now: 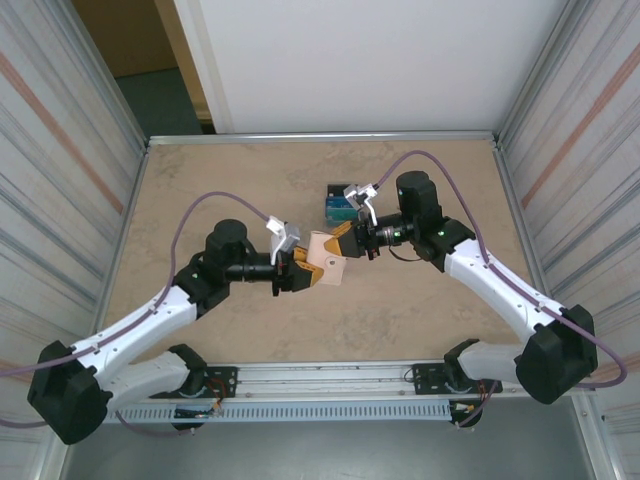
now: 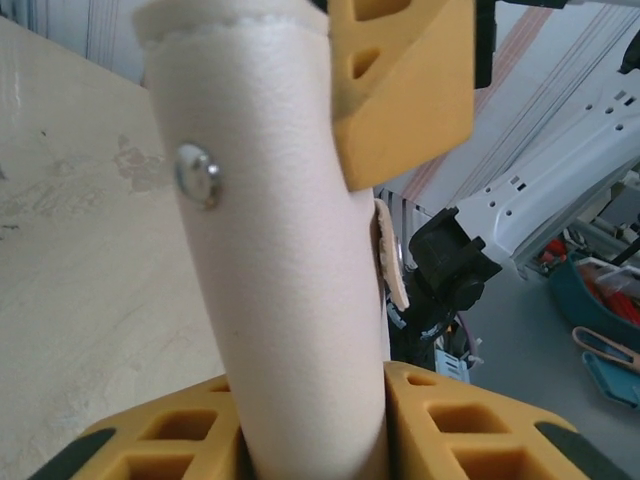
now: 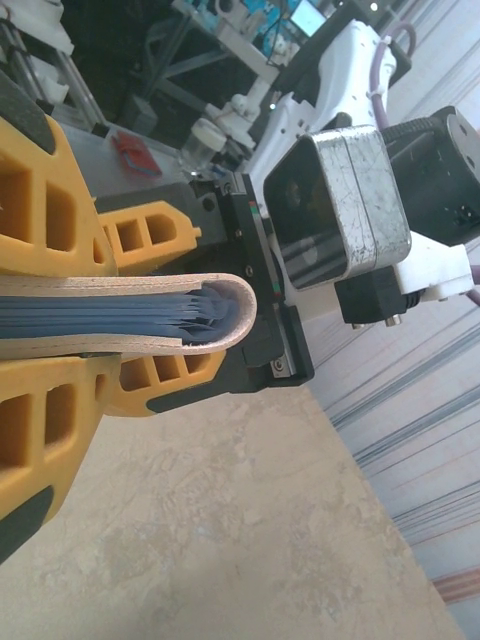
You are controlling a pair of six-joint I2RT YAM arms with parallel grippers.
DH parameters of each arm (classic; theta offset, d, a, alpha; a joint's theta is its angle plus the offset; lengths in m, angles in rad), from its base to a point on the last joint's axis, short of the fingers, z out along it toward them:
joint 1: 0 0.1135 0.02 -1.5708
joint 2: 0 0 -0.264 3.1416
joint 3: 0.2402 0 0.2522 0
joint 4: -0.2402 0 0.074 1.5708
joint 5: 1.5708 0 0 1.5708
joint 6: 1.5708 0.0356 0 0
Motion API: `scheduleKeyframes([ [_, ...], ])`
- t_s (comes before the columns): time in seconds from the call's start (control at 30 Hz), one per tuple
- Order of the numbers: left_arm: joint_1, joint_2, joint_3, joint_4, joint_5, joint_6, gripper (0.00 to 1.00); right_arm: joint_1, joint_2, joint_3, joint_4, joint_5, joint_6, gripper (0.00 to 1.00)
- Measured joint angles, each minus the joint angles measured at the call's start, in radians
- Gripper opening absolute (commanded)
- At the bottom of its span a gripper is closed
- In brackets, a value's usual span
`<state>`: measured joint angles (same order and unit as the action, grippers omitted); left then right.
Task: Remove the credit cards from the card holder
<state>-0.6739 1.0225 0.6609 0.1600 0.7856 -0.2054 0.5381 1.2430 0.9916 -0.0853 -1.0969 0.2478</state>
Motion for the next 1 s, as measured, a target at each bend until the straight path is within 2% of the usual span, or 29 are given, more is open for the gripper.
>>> scheduleKeyframes([
  [0.07, 0.001, 0.006, 0.000, 0.002, 0.005, -0.002, 0.32, 0.000, 0.000, 0.000, -0.003, 0.002, -0.005, 0.01],
  [0.13, 0.001, 0.011, 0.000, 0.001, 0.008, -0.005, 0.42, 0.000, 0.000, 0.000, -0.010, 0.004, -0.010, 0.01],
  [0.2, 0.003, 0.015, 0.001, -0.002, 0.008, -0.006, 0.46, 0.000, 0.000, 0.000, -0.011, 0.003, -0.017, 0.01],
  [0.33, 0.016, 0.018, 0.001, -0.014, 0.019, -0.008, 0.45, 0.000, 0.000, 0.001, -0.011, 0.003, -0.021, 0.01],
  [0.5, 0.038, 0.018, 0.001, -0.022, 0.055, -0.013, 0.29, 0.000, 0.007, 0.006, -0.011, 0.007, -0.023, 0.02],
  [0.6, 0.044, 0.027, 0.001, -0.021, 0.072, -0.015, 0.13, 0.000, 0.021, 0.013, -0.011, 0.011, -0.024, 0.06],
  [0.63, 0.046, 0.032, 0.001, -0.021, 0.079, -0.014, 0.10, 0.000, 0.025, 0.013, -0.014, 0.012, -0.024, 0.09],
  [0.73, 0.051, 0.044, 0.001, -0.021, 0.085, -0.012, 0.04, -0.002, 0.029, 0.013, -0.022, 0.027, -0.025, 0.26],
  [0.77, 0.051, 0.047, 0.001, -0.022, 0.084, -0.011, 0.02, -0.002, 0.029, 0.013, -0.029, 0.033, -0.026, 0.40],
  [0.8, 0.051, 0.047, 0.001, -0.026, 0.077, -0.007, 0.01, -0.001, 0.029, 0.014, -0.034, 0.043, -0.022, 0.45],
  [0.87, 0.051, 0.047, 0.001, -0.045, 0.060, -0.001, 0.00, -0.001, 0.029, 0.021, -0.042, 0.075, -0.024, 0.47],
  [0.9, 0.051, 0.047, 0.001, -0.061, 0.047, 0.003, 0.00, 0.000, 0.027, 0.027, -0.049, 0.102, -0.024, 0.53],
  [1.0, 0.051, 0.047, 0.001, -0.098, -0.003, 0.017, 0.00, 0.001, 0.011, 0.039, -0.065, 0.209, -0.015, 0.55],
])
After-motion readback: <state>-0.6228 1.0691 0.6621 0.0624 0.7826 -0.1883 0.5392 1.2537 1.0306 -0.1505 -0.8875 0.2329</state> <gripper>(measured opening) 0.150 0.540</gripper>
